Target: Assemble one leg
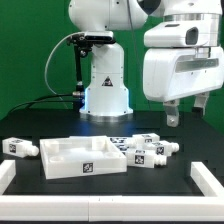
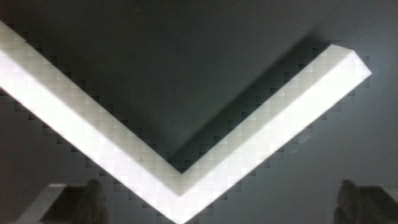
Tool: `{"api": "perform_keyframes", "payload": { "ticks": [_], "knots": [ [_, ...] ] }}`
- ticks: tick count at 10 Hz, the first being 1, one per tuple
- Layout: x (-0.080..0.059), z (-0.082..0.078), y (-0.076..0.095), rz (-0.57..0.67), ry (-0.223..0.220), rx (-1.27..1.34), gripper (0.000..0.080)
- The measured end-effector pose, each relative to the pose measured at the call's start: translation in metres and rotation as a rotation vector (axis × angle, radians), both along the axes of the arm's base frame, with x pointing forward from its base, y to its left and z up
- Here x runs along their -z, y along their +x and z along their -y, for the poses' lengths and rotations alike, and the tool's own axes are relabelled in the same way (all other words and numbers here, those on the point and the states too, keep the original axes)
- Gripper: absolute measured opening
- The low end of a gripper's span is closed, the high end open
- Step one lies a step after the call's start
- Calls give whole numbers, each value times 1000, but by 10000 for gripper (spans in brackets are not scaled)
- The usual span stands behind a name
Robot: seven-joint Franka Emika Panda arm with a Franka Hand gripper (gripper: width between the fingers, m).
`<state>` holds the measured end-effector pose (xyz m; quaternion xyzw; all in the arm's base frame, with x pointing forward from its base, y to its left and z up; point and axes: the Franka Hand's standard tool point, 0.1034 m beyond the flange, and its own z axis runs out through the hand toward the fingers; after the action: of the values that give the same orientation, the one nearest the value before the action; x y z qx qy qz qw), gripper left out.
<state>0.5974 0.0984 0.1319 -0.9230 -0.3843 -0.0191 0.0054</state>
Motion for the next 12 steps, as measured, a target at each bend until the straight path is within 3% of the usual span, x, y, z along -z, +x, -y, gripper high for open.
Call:
{"api": "perform_keyframes", "payload": {
  "ticks": [4,5,6,7,11,12],
  "knots": [
    [1,0,-1,-1,0,-1,650],
    [4,-1,-15,19,1,-20,650],
    [10,-1,-43,12,-3,-30,650],
    [14,-1,-60,10,-5,-35,650],
    [19,-2,-66,45,6,-27,650],
    [26,3,-71,42,3,-83,650]
  ]
}}
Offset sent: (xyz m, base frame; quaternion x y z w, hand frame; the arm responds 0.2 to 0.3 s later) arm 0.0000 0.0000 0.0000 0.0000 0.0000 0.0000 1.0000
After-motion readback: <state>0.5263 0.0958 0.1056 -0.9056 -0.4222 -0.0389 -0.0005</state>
